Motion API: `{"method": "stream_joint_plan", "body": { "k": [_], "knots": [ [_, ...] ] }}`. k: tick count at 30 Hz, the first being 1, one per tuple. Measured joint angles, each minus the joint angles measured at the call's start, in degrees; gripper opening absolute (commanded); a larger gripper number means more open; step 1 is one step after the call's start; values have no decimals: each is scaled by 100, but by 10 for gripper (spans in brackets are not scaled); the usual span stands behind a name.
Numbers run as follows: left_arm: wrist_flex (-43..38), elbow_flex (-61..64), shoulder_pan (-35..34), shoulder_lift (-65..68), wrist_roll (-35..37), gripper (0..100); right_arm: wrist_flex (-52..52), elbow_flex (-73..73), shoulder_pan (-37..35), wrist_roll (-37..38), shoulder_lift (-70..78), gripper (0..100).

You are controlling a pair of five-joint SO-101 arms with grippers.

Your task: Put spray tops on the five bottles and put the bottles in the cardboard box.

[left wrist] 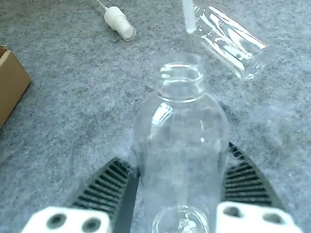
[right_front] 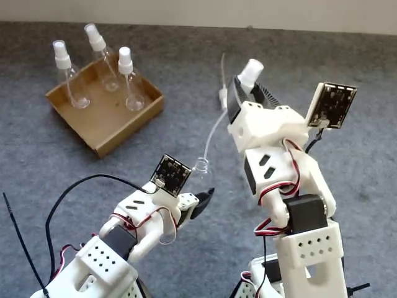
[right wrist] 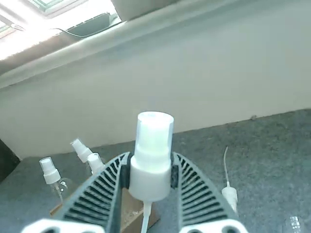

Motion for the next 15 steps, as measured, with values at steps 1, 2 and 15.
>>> {"method": "stream_joint_plan", "body": {
  "k": [1,2,15],
  "knots": [
    [0,0,0,0,0,108,-88,79,0,70,-9,5],
    [0,0,0,0,0,108,-123,202,0,114,-9,5],
    [0,9,26,0,0,108,-185,914,-9,202,-26,5]
  ]
}}
